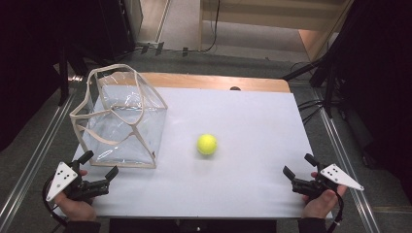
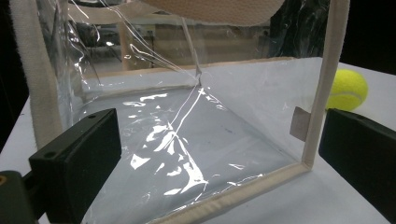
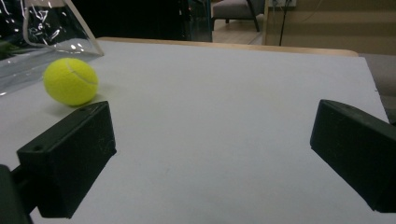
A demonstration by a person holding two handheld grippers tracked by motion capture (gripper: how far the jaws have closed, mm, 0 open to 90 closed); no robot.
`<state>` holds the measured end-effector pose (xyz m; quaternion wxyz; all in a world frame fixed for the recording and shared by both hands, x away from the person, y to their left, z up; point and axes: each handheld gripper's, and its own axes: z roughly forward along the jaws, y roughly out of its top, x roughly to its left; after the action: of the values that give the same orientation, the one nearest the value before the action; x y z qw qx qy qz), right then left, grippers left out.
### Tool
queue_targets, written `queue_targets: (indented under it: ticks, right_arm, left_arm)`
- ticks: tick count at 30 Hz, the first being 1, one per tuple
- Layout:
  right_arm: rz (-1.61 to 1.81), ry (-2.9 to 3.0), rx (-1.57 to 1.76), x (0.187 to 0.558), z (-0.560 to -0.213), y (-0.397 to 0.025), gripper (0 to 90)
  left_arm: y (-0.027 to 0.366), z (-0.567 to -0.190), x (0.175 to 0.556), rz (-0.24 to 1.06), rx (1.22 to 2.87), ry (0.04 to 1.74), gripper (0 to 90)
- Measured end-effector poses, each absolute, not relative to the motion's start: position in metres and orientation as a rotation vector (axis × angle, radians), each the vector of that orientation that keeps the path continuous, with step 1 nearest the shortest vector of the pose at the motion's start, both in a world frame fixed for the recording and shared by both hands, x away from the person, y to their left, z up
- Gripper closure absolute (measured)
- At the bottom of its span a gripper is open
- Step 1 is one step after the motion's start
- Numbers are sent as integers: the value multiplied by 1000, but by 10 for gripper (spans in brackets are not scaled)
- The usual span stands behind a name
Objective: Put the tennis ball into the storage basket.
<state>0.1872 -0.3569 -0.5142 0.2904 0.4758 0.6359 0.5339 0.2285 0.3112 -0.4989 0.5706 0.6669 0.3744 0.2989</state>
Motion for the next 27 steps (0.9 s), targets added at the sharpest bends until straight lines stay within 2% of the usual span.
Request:
queue_targets:
  ticks: [12,27]
  right_arm:
    - [1458,1738,1282,200,-508,-347,0]
    - [1425,1875,1203,210,-484,-315,0]
  left_arm:
    - [309,-498,227,705,1592,859,0]
    - [310,-499,225,690,1599,838,0]
